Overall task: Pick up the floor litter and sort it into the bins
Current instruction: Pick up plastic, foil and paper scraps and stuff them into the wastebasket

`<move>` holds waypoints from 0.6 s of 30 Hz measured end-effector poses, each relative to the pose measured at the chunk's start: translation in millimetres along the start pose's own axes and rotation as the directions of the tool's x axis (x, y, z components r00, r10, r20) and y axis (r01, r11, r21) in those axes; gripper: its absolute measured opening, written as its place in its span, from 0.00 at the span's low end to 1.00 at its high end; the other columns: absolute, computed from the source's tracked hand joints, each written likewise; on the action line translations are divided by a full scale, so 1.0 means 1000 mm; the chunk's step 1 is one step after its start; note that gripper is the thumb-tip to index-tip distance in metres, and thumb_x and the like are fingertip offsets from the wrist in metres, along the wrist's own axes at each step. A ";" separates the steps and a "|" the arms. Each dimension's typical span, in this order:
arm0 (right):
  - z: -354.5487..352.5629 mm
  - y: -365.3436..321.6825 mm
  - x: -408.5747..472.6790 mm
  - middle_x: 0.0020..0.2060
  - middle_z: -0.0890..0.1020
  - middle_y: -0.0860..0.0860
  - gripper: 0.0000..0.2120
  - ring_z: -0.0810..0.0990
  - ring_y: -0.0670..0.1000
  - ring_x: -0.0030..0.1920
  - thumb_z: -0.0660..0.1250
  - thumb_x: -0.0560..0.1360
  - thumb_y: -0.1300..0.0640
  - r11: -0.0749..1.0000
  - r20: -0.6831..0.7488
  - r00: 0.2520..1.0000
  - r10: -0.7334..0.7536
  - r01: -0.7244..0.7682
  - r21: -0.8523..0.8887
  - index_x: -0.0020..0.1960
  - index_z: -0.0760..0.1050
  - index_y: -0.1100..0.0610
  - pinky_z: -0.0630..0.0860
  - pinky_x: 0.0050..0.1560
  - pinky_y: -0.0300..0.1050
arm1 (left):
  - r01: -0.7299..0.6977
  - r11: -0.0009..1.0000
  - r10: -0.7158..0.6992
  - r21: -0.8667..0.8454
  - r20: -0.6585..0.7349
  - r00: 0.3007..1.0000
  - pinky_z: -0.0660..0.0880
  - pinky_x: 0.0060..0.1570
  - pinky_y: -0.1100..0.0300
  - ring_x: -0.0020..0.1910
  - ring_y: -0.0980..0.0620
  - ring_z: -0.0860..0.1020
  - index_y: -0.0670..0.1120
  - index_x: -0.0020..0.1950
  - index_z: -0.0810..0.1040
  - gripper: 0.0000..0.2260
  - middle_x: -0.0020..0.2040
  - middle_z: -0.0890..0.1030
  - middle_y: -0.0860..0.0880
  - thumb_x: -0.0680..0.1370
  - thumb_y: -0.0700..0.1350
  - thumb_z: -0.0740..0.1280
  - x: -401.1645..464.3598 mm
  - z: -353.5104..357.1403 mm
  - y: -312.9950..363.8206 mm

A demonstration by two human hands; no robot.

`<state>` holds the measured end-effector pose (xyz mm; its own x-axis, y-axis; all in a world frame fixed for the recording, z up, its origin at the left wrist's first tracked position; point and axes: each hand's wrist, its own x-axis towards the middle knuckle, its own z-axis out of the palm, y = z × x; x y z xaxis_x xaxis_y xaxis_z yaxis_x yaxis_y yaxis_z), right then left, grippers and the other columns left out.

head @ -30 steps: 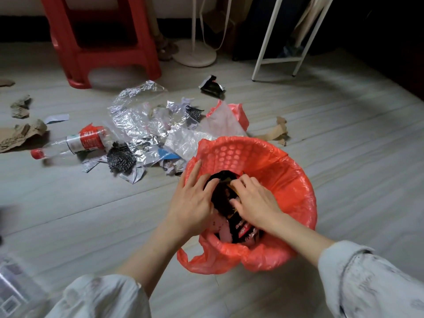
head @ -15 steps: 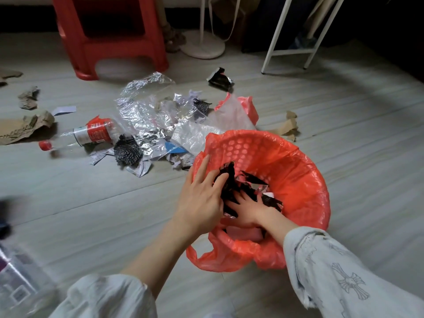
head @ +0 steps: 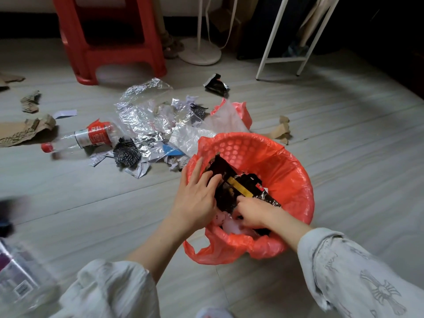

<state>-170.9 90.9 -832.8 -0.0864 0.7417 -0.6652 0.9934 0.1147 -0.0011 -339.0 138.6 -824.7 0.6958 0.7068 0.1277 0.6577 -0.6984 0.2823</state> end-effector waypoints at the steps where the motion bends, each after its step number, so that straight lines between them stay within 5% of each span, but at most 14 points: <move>1: 0.002 0.001 0.001 0.61 0.70 0.58 0.22 0.70 0.56 0.63 0.65 0.76 0.53 1.000 0.059 0.998 0.000 0.000 -0.008 0.68 0.70 0.55 0.69 0.60 0.48 | 0.007 1.000 -0.007 -0.004 0.016 1.000 0.40 0.70 0.40 0.75 0.38 0.47 0.45 0.71 0.65 0.28 0.68 0.70 0.43 0.72 0.45 0.48 0.000 -0.002 0.002; 5: 0.013 0.004 0.013 0.62 0.68 0.59 0.29 0.71 0.59 0.62 0.67 0.73 0.51 0.999 0.189 0.981 0.048 -0.043 -0.033 0.71 0.62 0.54 0.71 0.62 0.50 | 0.022 1.000 -0.022 -0.001 0.055 0.998 0.36 0.71 0.41 0.76 0.41 0.40 0.47 0.74 0.59 0.26 0.71 0.65 0.46 0.74 0.45 0.52 0.002 -0.003 0.004; 8: 0.016 -0.001 0.016 0.62 0.70 0.60 0.25 0.73 0.61 0.61 0.66 0.74 0.53 0.999 0.207 0.978 0.032 -0.029 -0.017 0.68 0.64 0.56 0.72 0.60 0.50 | 0.014 1.000 -0.014 -0.008 0.024 1.000 0.39 0.71 0.41 0.76 0.39 0.45 0.46 0.72 0.64 0.27 0.68 0.70 0.46 0.72 0.45 0.50 0.001 0.001 0.002; 11: 0.013 0.002 0.015 0.59 0.75 0.59 0.21 0.74 0.58 0.59 0.67 0.73 0.55 0.973 0.170 0.985 0.037 -0.074 0.217 0.64 0.68 0.58 0.71 0.51 0.46 | -0.011 1.000 0.011 0.004 0.001 1.000 0.41 0.69 0.41 0.75 0.37 0.52 0.44 0.69 0.69 0.28 0.63 0.75 0.44 0.70 0.44 0.49 0.001 0.005 0.001; 16: 0.005 0.027 0.012 0.46 0.76 0.51 0.09 0.73 0.49 0.44 0.63 0.77 0.50 0.549 0.070 0.974 0.217 -0.181 0.816 0.47 0.72 0.56 0.67 0.44 0.42 | 0.004 1.000 -0.004 -0.007 -0.020 1.000 0.42 0.70 0.42 0.75 0.38 0.52 0.43 0.69 0.69 0.30 0.64 0.74 0.43 0.69 0.47 0.45 0.001 0.005 0.000; 18: 0.007 0.033 0.012 0.54 0.77 0.55 0.16 0.75 0.53 0.50 0.60 0.78 0.48 0.597 0.012 0.934 0.358 -0.239 0.766 0.56 0.74 0.59 0.69 0.50 0.44 | 0.010 1.000 -0.010 -0.013 0.000 1.000 0.37 0.70 0.44 0.76 0.40 0.46 0.44 0.72 0.65 0.33 0.68 0.70 0.44 0.69 0.48 0.41 0.000 0.004 0.002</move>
<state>-138.4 99.2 -846.2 0.2758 0.7258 -0.6302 0.6717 -0.6145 -0.4138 -336.7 136.8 -828.1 0.6895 0.7135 0.1246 0.6604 -0.6899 0.2963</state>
